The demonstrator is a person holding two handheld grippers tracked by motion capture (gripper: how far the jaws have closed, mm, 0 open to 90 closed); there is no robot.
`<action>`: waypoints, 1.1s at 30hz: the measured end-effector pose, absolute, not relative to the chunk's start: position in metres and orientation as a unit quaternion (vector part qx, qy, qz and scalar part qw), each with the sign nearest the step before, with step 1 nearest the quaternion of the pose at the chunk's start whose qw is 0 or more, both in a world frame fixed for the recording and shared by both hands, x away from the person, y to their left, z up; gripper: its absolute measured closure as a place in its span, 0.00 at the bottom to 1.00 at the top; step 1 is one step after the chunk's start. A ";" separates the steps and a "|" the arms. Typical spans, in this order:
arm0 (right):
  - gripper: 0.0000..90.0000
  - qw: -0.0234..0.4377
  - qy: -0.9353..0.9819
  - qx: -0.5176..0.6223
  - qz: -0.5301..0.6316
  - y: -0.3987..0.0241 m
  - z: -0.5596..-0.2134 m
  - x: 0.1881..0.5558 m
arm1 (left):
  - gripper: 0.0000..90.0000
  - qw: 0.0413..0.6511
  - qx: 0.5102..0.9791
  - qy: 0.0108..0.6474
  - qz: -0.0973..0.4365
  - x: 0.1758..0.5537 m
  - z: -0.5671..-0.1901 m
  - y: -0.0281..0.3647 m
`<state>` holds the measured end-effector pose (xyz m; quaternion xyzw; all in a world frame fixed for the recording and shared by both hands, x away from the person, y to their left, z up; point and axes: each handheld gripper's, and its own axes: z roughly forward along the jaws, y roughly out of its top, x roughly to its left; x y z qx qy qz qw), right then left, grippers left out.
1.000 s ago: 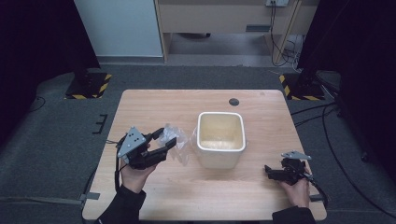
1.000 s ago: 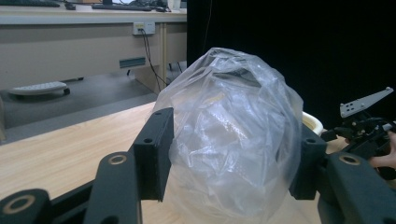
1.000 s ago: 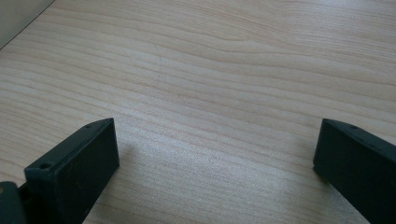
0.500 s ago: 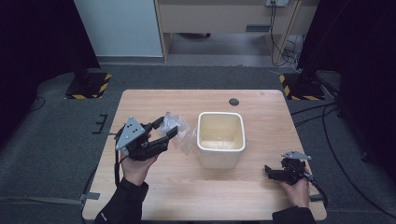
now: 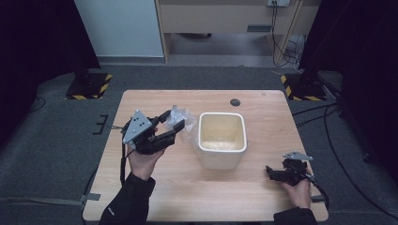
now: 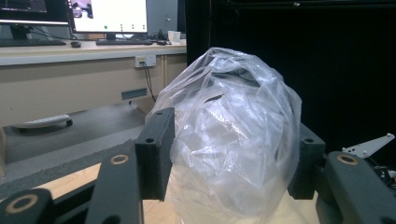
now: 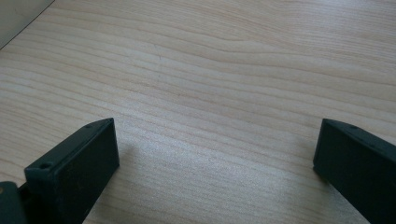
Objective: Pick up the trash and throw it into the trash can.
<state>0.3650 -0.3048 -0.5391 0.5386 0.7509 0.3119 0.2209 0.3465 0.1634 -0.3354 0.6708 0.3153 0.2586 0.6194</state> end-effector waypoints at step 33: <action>0.00 0.221 0.751 0.539 0.312 -0.305 -0.539 0.365 | 0.50 0.614 0.687 0.298 0.250 0.392 -0.347 0.096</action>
